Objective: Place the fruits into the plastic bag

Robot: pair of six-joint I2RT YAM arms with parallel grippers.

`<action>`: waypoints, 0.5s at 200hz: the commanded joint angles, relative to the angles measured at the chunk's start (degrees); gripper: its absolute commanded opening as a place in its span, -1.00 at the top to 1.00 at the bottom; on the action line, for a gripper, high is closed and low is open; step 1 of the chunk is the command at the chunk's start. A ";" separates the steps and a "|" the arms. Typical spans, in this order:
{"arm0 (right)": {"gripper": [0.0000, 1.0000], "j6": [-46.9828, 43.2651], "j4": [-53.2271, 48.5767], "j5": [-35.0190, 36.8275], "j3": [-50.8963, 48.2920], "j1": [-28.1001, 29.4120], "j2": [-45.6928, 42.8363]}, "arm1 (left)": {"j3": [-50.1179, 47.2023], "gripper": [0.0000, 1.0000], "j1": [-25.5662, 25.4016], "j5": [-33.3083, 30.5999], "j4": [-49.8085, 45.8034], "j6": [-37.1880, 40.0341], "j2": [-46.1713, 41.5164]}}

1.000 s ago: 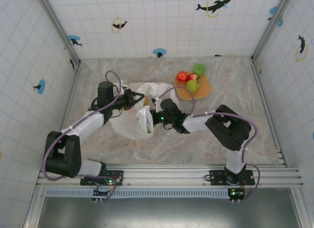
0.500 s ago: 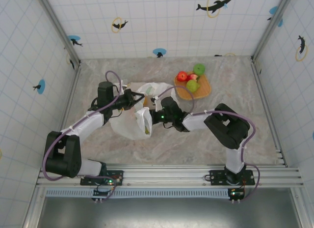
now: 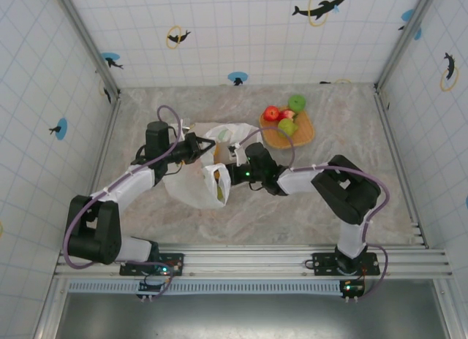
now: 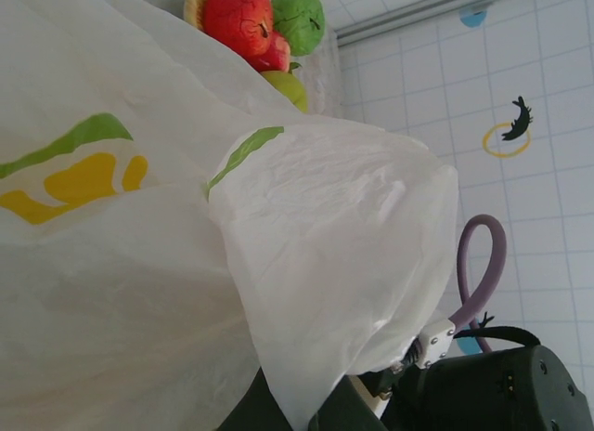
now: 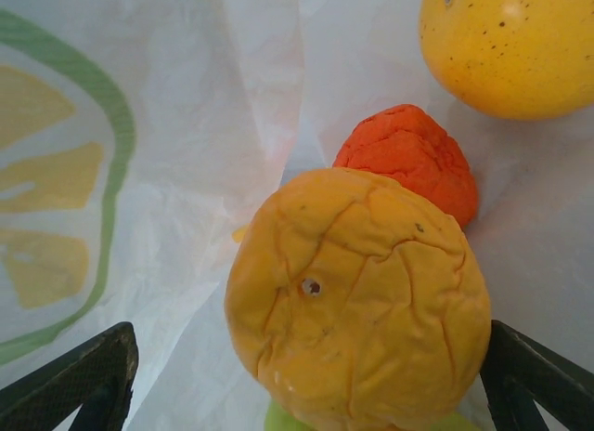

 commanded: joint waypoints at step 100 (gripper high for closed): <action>-0.87 -13.26 -19.41 10.01 3.20 0.04 -7.43 | 1.95 1.00 0.16 5.61 3.10 -0.94 -3.41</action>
